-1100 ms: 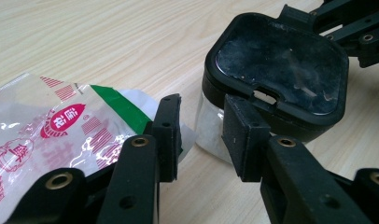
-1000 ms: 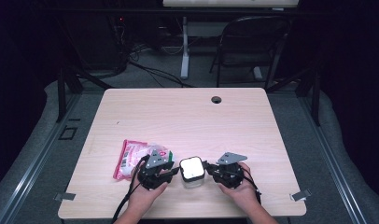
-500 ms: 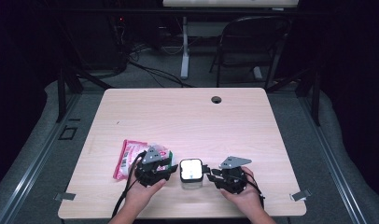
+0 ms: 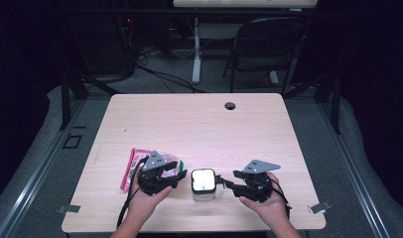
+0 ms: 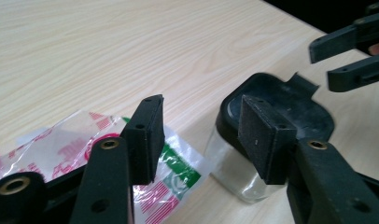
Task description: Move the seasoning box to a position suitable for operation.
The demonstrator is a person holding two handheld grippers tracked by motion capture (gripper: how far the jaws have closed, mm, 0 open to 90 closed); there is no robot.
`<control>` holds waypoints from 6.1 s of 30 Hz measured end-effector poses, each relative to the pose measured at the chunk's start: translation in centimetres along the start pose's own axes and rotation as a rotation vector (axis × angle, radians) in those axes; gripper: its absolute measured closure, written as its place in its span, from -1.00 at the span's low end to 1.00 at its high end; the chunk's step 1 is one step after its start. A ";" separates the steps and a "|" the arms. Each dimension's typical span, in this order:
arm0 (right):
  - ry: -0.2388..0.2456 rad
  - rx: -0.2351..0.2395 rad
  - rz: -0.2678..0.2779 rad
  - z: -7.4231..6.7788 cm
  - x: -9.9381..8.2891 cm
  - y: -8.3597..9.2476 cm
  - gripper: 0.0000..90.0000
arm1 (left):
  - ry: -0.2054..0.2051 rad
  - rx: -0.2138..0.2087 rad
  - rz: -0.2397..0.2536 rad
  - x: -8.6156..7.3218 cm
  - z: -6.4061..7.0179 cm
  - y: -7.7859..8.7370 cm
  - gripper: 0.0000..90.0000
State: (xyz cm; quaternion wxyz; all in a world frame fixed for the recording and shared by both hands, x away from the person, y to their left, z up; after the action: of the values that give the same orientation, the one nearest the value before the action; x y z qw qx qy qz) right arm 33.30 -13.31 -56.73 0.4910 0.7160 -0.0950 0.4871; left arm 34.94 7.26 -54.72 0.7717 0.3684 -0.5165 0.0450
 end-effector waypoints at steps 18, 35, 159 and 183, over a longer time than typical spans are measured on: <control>-0.049 0.008 -0.017 -1.4 2.3 -0.5 0.73 | -0.078 -0.079 -0.079 -0.9 1.9 -0.4 0.76; -0.148 0.072 -0.050 -1.9 2.1 -1.5 0.87 | -0.107 -0.084 -0.138 -3.0 2.7 -1.2 1.00; 0.156 0.022 0.077 -5.7 2.1 0.7 0.48 | -0.073 -0.043 -0.083 -1.6 2.6 -3.1 0.50; 0.070 0.017 0.067 -3.5 1.4 2.1 0.66 | -0.039 -0.039 -0.081 -1.4 2.1 -3.5 0.39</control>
State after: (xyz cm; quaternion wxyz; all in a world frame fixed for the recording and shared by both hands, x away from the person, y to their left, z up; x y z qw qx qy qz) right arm 30.56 -11.13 -54.17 0.4714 0.6990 -0.0976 0.5289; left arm 34.24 3.89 -57.30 0.7696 0.3748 -0.5169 -0.0034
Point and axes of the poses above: each handheld gripper's, and its own axes: y roughly backward along the jaws, x roughly out of its top, z roughly to its right, the point moved 9 cm from there along -y, roughly forward along the jaws, and after that the axes turned 6 degrees about -x, right-handed, at the moved point
